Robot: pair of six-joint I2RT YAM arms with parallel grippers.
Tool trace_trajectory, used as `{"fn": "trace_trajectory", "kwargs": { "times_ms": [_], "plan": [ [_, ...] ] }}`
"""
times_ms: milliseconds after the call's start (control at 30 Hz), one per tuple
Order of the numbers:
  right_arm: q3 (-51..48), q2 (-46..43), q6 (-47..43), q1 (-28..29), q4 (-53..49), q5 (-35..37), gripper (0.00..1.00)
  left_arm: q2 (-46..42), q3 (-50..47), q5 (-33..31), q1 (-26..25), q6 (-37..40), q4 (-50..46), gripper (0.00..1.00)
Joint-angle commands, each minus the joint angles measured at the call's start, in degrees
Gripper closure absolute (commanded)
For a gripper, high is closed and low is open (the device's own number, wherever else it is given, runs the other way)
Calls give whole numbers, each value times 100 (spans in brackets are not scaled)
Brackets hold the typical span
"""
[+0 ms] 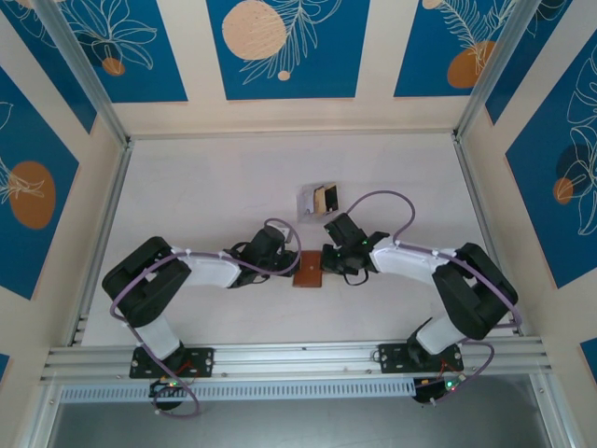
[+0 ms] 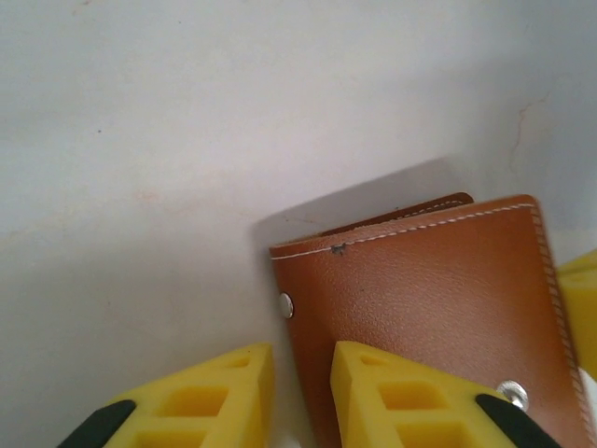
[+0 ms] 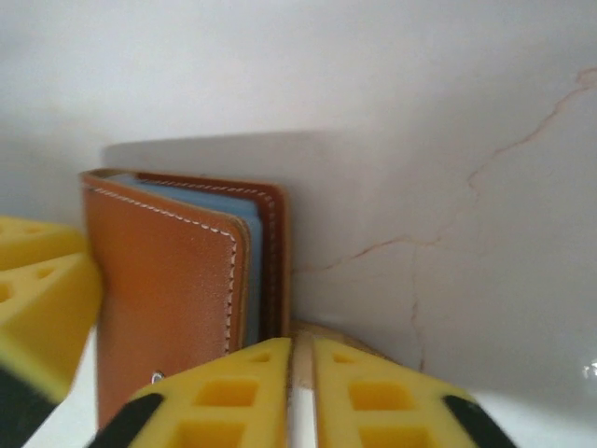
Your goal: Put the credit cards into the card holder
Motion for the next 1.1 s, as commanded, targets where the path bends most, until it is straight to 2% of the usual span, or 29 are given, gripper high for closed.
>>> {"fn": "trace_trajectory", "kwargs": {
  "times_ms": [0, 133, 400, 600, 700, 833, 1067],
  "plan": [
    [-81, -401, -9, 46, 359, -528, 77, 91, -119, 190, -197, -59, -278, 73],
    [-150, -597, -13, 29, 503, -714, 67, 8, -167, 316, -206, -195, -131, 68],
    [-143, -329, 45, 6, 910, -1139, 64, -328, -352, 450, -241, -501, 90, 53],
    [47, -210, 35, 145, 756, -916, 63, -754, -463, -153, -241, -935, -728, 40],
    [178, -78, 5, 251, 640, -782, 63, -996, -555, -455, -233, -1111, -1134, 37],
    [338, 149, -12, 413, 509, -555, 64, -1304, -686, -536, -232, -1236, -1352, 30],
    [628, 718, -46, 697, 347, -186, 63, -2164, -1056, -874, -112, -1702, -2130, 27]
  ]
}}
